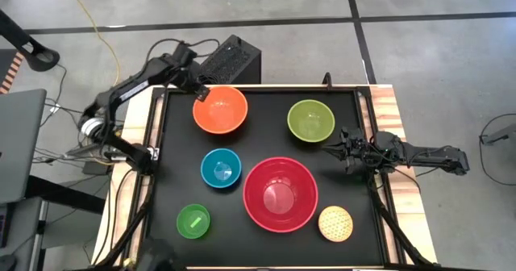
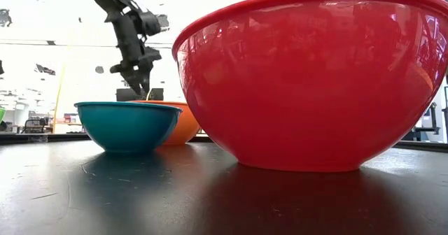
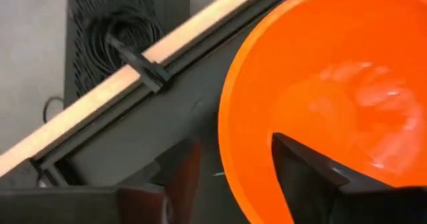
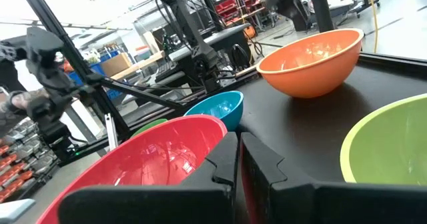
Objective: Nest bowls inside each other
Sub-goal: Stack the orange bowl on top of the red bowl, then stack the green bowl on top of the orange bowl
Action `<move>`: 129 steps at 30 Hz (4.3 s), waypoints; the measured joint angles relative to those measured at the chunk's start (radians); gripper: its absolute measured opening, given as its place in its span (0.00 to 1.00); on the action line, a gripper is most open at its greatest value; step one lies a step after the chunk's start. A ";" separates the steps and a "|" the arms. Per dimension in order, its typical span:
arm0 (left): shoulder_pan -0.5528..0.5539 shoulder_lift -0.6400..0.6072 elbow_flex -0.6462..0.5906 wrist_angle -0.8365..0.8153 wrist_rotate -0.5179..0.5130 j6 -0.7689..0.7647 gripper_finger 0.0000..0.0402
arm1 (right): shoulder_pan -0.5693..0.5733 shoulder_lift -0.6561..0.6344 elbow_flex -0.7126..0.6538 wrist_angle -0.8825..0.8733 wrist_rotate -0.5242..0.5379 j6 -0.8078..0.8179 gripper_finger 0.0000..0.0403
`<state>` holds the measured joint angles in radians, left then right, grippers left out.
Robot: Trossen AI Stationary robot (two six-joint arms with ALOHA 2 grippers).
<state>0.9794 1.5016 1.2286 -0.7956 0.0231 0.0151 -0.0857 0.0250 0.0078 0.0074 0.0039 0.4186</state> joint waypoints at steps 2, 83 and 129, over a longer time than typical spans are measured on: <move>0.000 0.046 0.007 -0.004 -0.002 0.007 0.49 | 0.000 0.000 0.000 0.000 0.000 0.000 0.09; -0.956 0.508 0.504 0.214 0.262 -0.053 0.04 | 0.000 0.000 0.000 0.000 0.000 0.000 0.09; -0.678 0.170 0.356 0.145 0.007 -0.069 0.27 | 0.000 0.000 0.000 0.000 -0.001 0.000 0.09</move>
<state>0.3019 1.6714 1.5849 -0.6504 0.0298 -0.0541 -0.0856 0.0250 0.0078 0.0071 0.0025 0.4183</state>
